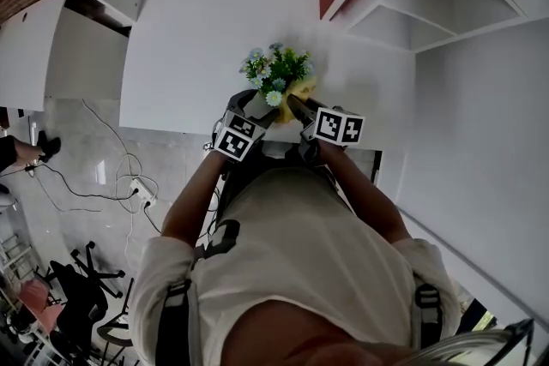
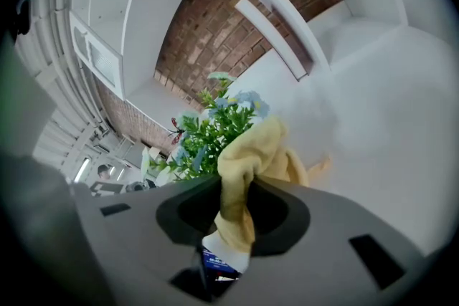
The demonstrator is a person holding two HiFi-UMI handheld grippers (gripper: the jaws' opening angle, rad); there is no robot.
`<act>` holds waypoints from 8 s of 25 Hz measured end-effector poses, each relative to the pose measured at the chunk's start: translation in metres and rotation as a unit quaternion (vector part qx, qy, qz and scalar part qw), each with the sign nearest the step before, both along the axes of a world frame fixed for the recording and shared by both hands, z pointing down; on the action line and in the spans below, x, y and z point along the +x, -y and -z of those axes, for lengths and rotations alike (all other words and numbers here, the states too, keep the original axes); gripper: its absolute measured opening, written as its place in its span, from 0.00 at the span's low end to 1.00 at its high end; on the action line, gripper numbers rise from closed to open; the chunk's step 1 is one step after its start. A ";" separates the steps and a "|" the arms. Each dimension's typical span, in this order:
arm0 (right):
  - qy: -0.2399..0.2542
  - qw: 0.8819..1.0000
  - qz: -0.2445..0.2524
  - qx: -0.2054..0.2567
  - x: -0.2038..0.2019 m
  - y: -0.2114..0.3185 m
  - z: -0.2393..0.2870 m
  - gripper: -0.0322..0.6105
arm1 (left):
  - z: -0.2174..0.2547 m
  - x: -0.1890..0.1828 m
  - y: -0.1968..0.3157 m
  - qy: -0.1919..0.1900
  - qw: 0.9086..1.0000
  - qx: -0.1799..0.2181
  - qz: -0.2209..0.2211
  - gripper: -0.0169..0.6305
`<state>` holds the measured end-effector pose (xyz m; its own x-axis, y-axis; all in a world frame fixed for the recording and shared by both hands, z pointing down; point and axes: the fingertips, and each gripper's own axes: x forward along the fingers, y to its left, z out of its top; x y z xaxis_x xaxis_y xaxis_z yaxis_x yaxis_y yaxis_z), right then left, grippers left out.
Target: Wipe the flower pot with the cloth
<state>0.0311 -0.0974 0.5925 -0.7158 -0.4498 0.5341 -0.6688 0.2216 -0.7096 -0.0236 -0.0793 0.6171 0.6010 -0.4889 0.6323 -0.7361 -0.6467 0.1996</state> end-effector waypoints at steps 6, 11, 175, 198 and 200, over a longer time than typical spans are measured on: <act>0.005 1.000 -0.007 0.000 -0.002 -0.004 -0.020 0.23 | 0.001 0.000 -0.005 -0.006 1.000 -0.003 -0.001 0.50; -0.044 0.997 -0.006 -0.066 -0.001 -0.015 -0.060 0.22 | 0.001 0.002 -0.005 -0.010 1.000 -0.004 -0.004 0.49; 0.091 0.990 -0.060 -0.084 0.037 0.008 -0.016 0.22 | 0.004 -0.010 0.036 0.002 1.000 0.006 0.028 0.46; 0.018 0.993 -0.021 -0.113 0.030 -0.005 -0.063 0.24 | 0.004 -0.026 0.038 -0.012 0.998 -0.006 0.066 0.43; 0.019 0.993 -0.035 -0.115 0.040 -0.001 -0.062 0.24 | 0.005 -0.036 0.039 -0.012 0.997 -0.004 0.076 0.43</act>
